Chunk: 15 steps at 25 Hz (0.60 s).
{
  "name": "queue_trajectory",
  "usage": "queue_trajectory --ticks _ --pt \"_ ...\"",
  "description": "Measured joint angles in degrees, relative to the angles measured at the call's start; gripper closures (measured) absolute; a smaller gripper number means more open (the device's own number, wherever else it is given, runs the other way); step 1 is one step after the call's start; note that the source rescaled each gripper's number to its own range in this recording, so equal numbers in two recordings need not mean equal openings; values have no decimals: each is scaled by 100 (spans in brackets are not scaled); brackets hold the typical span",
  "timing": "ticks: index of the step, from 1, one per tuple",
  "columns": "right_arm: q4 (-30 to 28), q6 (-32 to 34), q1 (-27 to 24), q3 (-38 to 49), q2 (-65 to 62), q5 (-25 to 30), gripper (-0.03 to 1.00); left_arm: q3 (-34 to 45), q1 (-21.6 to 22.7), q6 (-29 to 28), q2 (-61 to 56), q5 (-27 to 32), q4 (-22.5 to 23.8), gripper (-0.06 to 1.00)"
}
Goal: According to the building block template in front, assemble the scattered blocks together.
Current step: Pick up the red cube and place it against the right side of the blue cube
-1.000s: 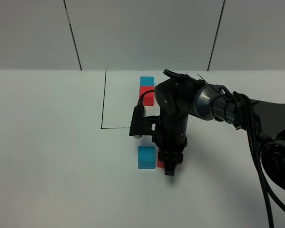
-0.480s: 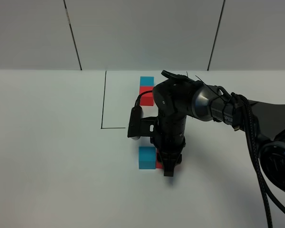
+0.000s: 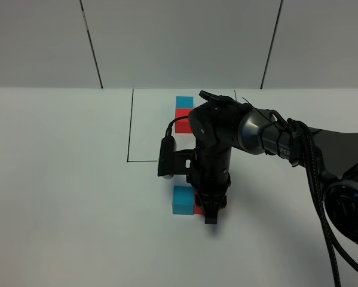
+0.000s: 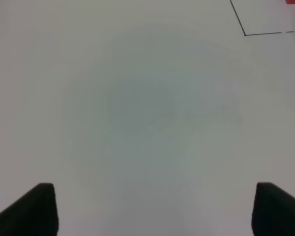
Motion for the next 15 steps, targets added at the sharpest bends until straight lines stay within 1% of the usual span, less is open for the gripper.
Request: queue_trajectory --ticks 15 --pt "-5 -7 0 -4 0 0 95 0 0 0 0 0 0 6"
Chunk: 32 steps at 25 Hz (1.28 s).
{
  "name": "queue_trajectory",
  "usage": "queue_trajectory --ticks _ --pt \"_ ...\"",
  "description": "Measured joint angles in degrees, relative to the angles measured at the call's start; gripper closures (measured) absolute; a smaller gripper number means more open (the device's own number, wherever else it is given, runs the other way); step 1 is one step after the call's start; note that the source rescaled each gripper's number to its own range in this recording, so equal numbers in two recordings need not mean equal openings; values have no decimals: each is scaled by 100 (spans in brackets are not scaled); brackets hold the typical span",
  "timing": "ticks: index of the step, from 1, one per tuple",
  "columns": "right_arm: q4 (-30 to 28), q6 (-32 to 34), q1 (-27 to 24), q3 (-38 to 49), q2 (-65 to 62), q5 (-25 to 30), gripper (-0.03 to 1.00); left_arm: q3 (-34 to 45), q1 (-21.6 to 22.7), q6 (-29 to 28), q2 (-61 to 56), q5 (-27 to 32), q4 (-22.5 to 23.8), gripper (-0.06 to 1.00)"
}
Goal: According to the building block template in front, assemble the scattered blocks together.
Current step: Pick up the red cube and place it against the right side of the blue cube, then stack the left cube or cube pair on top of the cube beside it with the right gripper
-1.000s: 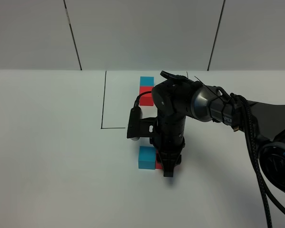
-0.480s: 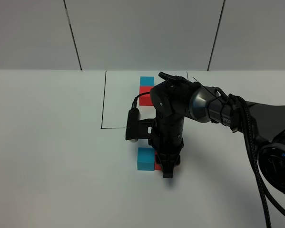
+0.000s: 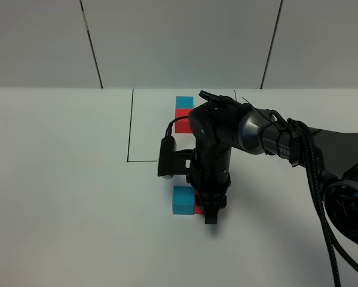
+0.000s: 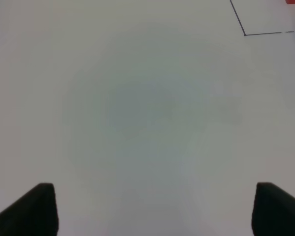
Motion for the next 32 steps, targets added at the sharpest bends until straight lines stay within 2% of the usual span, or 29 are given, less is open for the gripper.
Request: queue_trajectory --ticks 3,5,11,14,15,19,22,28,32 --pt "-5 0 0 -2 0 0 92 0 0 0 0 0 0 6" --pt "2 0 0 -2 0 0 82 0 0 0 0 0 0 6" --pt "-12 251 0 4 -524 83 24 0 0 0 0 0 0 6" --pt "-146 1052 -20 4 -1048 181 0 0 0 0 0 0 0 6" --pt "-205 1448 -58 4 -1255 188 -3 0 0 0 0 0 0 6" --pt "-806 3046 -391 49 -2150 180 -3 0 0 0 0 0 0 6" --pt "-1300 4060 -770 439 -2994 -87 -3 0 0 0 0 0 0 6" --pt "-1825 5930 -1409 2474 -5148 -1311 -3 0 0 0 0 0 0 6" --pt "-2311 7190 -1585 3825 -6475 -1923 -3 0 0 0 0 0 0 6"
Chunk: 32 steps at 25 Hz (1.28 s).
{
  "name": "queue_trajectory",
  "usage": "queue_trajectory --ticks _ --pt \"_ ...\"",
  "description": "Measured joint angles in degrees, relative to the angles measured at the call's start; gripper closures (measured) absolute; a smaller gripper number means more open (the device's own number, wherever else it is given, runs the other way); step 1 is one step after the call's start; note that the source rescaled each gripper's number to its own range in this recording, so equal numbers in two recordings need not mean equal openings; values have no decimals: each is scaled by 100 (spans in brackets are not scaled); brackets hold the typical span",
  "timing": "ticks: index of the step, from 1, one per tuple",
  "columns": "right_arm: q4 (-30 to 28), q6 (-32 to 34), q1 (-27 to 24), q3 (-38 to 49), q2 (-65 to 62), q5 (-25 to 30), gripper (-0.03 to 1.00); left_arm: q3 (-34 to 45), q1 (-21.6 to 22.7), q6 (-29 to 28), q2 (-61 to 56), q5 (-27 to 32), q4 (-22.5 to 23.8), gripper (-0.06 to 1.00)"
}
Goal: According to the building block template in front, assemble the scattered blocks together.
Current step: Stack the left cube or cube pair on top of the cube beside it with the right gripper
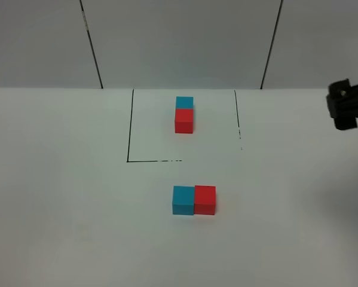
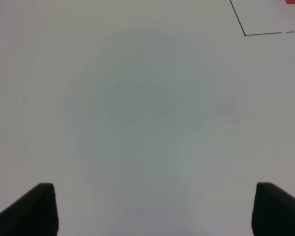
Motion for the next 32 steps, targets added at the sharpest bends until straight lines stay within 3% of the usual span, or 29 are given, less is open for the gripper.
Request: queue_trajectory --ticks 6,14,19,21,24,32 --pt "-506 791 -12 1010 -1109 -99 -3 0 0 0 0 0 0 6" --pt "-637 836 -12 1100 -1365 -566 -3 0 0 0 0 0 0 6" --pt "-365 764 -12 1046 -937 -852 -3 0 0 0 0 0 0 6" --pt "-237 333 -12 824 -538 -750 -3 0 0 0 0 0 0 6" --pt "-13 -833 134 236 264 -501 -3 0 0 5 0 0 0 6" --pt "1115 -4797 939 -1816 3000 1031 -3 0 0 5 0 0 0 6"
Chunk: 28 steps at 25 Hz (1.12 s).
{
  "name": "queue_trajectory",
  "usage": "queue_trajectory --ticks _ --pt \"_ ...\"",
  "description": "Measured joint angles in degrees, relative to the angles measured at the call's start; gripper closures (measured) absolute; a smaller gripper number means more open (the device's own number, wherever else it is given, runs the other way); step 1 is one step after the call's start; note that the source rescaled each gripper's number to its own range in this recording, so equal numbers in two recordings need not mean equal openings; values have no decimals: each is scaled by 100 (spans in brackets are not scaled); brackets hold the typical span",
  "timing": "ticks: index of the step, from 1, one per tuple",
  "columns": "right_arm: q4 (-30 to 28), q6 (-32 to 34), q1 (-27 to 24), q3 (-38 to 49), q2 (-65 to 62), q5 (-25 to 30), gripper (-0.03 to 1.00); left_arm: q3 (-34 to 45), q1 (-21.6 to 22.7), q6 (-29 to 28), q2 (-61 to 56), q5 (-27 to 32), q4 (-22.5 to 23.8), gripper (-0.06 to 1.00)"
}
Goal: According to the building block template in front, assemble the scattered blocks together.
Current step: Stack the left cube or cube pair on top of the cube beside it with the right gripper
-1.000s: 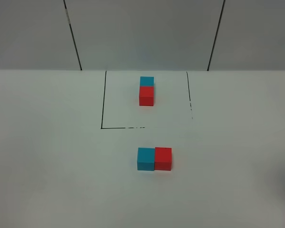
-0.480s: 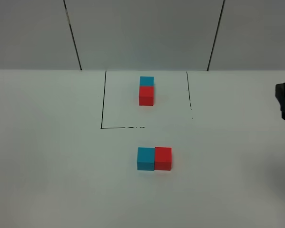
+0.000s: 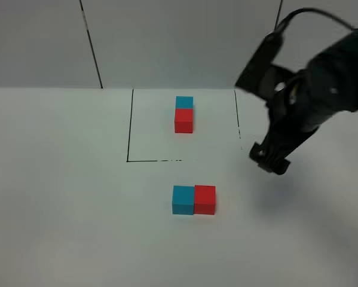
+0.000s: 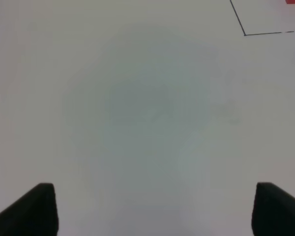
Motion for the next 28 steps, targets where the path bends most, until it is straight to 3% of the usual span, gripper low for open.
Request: queue_trajectory --ticks 4,7,28 --pt "791 -1477 270 -883 1195 843 -3 0 0 0 0 0 0 6" --pt "1061 -1873 363 -1366 1796 1135 -3 0 0 0 0 0 0 6" --pt "1497 -2063 847 -1599 3010 285 -3 0 0 0 0 0 0 6"
